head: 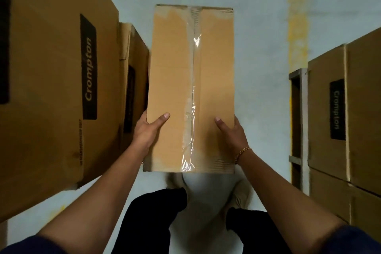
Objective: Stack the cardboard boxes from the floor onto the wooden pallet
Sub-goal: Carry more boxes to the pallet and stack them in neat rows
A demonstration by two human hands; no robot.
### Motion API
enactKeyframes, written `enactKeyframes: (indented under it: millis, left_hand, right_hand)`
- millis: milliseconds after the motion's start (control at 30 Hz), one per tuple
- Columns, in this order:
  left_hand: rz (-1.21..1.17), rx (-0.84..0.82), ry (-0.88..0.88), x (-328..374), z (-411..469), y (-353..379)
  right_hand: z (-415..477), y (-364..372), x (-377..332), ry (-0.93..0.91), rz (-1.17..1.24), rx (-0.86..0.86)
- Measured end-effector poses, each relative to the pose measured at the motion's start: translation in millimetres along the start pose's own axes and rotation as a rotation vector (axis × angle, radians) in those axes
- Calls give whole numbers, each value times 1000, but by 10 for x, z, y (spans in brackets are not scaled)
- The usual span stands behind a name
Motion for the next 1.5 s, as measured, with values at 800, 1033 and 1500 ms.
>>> enactKeyframes:
  millis: [800,1033,1500]
  left_hand:
    - [474,-378,515,1763,-4766,2250]
    - [528,-476,563,1609,-5735,3336]
    - [586,-622,415,1258,-6150,5302]
  right_hand:
    - [-3918,-4410,-611,-73,257,466]
    - [-4444,-5645,-82,-12,267,579]
    - [-4068,-7606,397,100,180,538]
Point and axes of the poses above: each hand's wrist, its own z-axis towards the middle knuckle, its own y-axis out of the palm, x = y × z, the point moved 5 cm from there along z, towards the middle knuckle, and after that the axes turned 7 degrees about -y, right-handed, at the moved point
